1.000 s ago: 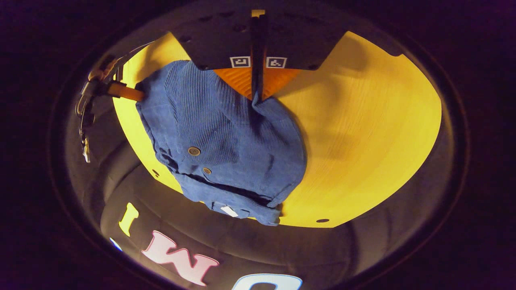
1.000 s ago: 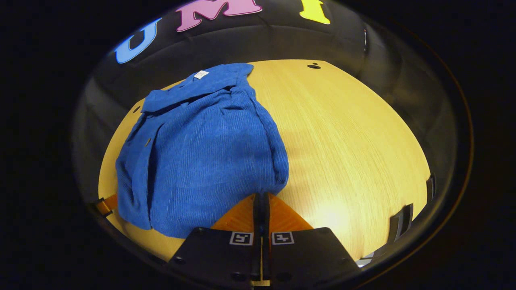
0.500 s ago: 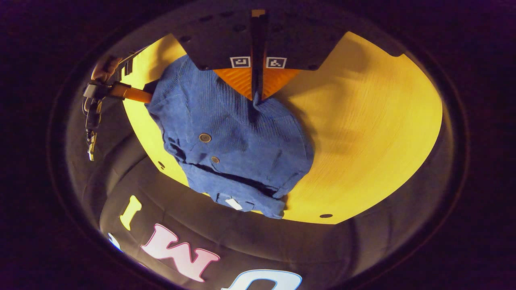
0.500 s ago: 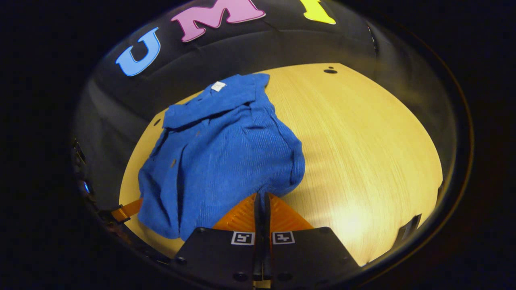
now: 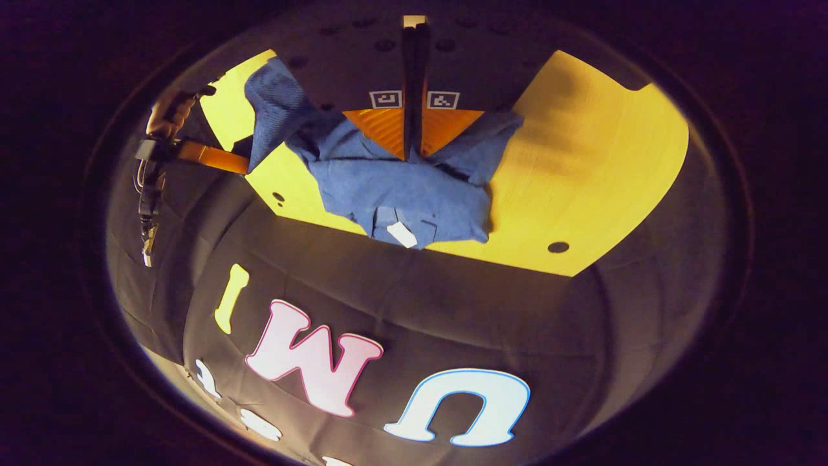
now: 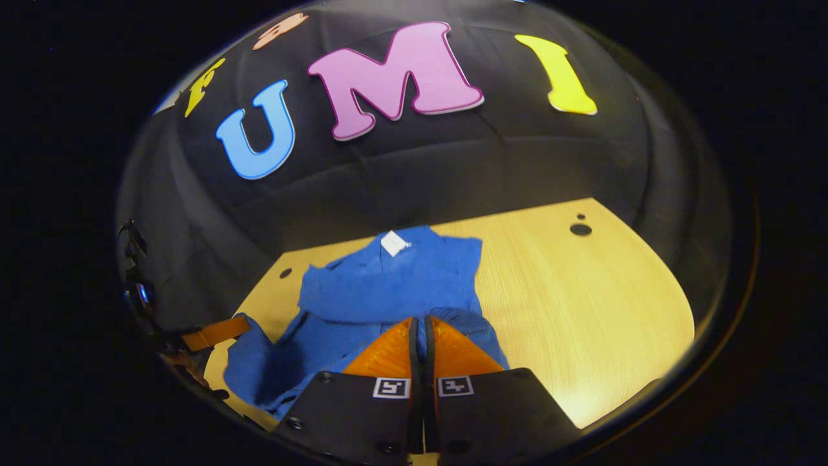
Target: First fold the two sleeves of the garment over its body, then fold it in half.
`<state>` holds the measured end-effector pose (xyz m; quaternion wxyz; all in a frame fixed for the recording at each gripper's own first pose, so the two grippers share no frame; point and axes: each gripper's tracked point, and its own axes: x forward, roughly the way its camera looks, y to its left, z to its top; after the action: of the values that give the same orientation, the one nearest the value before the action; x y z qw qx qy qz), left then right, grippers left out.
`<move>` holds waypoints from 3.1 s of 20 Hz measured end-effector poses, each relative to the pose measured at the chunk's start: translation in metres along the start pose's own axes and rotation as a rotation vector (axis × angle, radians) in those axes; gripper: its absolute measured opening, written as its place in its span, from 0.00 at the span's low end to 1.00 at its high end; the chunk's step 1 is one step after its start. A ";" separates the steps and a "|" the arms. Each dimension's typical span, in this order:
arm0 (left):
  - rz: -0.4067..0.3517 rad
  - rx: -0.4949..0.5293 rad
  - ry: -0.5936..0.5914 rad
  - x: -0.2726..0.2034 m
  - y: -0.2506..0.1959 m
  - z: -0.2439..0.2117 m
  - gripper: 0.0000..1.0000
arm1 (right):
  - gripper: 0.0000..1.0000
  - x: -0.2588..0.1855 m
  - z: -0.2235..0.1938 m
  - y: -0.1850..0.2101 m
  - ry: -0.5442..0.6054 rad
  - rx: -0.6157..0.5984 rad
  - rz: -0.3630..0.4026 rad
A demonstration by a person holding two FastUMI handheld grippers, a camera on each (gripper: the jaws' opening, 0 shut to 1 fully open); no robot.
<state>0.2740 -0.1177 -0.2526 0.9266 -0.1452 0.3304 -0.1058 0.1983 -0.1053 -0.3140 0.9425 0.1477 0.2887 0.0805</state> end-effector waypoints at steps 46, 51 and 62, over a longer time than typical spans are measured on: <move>0.213 0.171 -0.621 -0.346 -0.108 0.001 0.82 | 0.92 -0.321 0.092 0.169 -0.611 -0.389 0.052; 0.231 0.181 -0.649 -0.364 -0.116 -0.003 0.83 | 0.92 -0.335 0.094 0.179 -0.624 -0.317 0.104; 0.261 0.157 -0.666 -0.386 -0.109 -0.011 0.82 | 0.96 -0.340 0.087 0.193 -0.628 -0.314 0.146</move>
<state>-0.0377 -0.1092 0.0006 0.9974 -0.0567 0.0174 0.0413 -0.0439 -0.0237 -0.0053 0.9883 0.0390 -0.0420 0.1417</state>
